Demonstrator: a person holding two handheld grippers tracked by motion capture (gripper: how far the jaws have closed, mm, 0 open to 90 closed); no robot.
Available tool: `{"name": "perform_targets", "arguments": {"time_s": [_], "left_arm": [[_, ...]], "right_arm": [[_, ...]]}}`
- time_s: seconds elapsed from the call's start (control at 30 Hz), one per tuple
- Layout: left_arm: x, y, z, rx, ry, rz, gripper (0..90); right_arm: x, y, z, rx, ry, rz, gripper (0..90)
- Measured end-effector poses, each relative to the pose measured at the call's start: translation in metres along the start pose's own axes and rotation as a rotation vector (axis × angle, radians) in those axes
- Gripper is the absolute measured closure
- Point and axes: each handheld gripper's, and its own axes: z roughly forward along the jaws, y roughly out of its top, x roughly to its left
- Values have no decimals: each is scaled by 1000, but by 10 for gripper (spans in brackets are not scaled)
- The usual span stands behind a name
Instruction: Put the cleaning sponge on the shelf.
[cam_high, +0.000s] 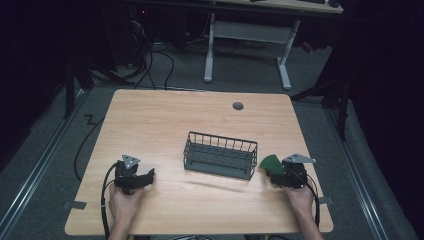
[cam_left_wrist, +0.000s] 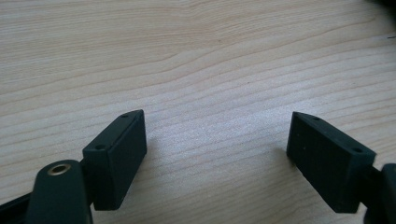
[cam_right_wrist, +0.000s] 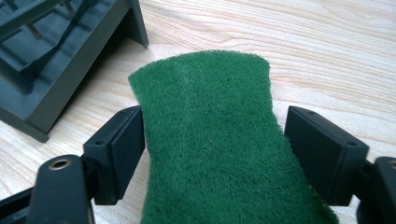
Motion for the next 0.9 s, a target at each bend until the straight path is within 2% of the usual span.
{"name": "perform_targets", "arguments": {"time_s": [0.27, 0.3, 0.73, 0.9], "left_arm": [[1, 0, 0, -3, -6, -10, 206], [1, 0, -1, -2, -9, -11, 206], [1, 0, 0, -5, -9, -14, 209], [2, 0, -1, -5, -11, -15, 209]], "right_arm": [[1, -3, -1, -13, 3, -11, 250], [0, -4, -2, -18, 4, -17, 278], [-1, -3, -6, -27, 36, 18, 288], [-4, -2, -12, -33, 29, 26, 287]]}}
